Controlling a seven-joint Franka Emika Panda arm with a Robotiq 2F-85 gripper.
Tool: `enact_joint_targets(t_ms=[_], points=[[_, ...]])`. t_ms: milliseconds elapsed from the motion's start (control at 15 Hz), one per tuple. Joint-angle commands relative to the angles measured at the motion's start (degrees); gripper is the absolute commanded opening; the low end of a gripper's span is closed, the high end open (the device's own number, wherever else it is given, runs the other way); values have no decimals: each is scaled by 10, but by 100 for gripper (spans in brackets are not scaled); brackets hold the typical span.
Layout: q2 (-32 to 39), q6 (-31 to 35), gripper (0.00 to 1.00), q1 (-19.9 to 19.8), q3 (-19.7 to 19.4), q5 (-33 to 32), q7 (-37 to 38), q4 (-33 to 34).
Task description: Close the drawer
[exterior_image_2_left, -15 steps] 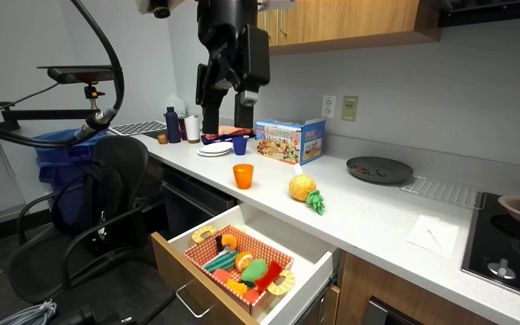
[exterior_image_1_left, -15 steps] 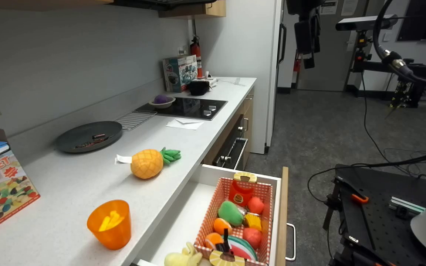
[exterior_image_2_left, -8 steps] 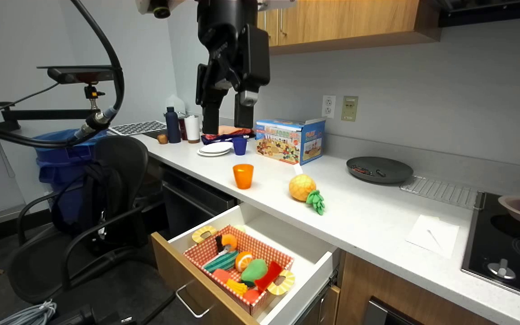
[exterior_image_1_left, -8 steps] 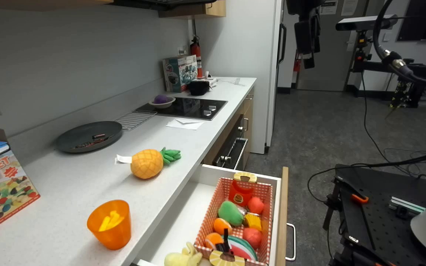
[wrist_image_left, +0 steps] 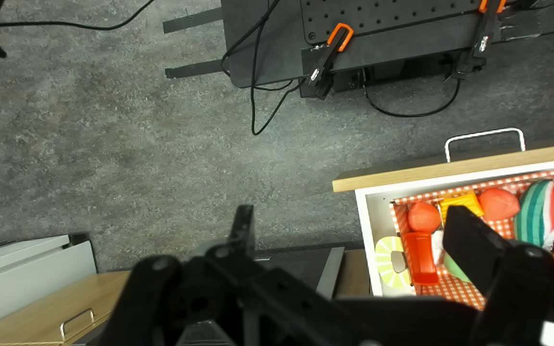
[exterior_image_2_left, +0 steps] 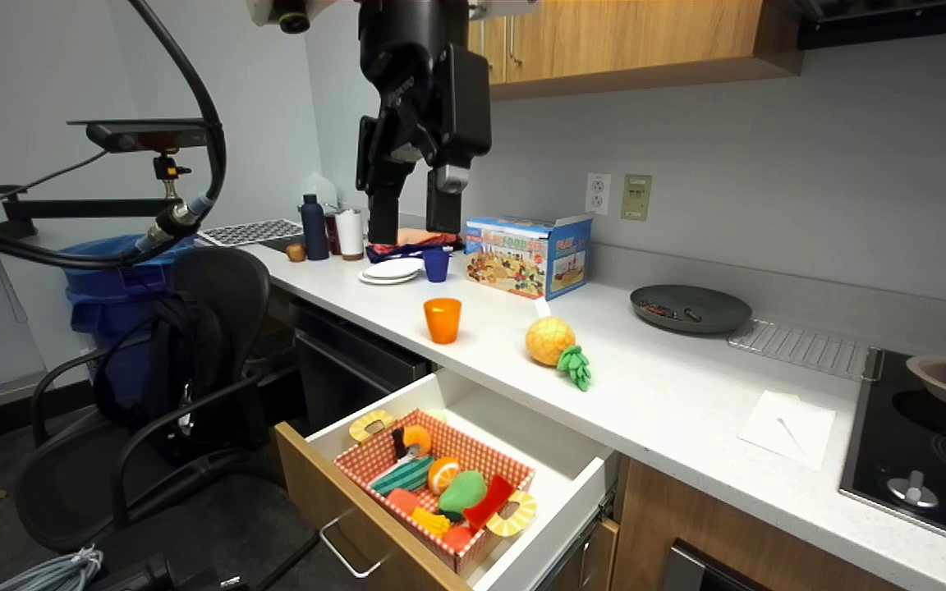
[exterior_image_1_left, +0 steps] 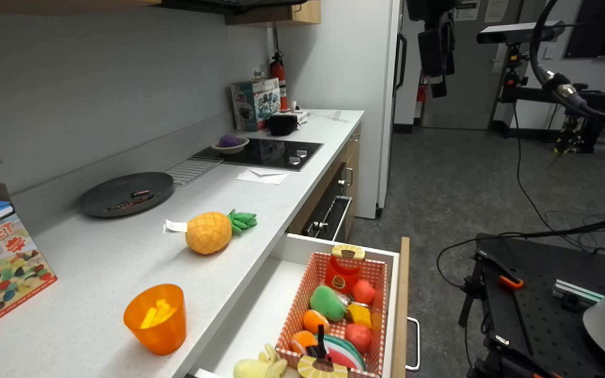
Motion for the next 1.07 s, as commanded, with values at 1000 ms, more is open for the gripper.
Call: enact_joint_targets(t_ms=[1000], points=[[104,-16,100,0,-43,-47,-73,184]])
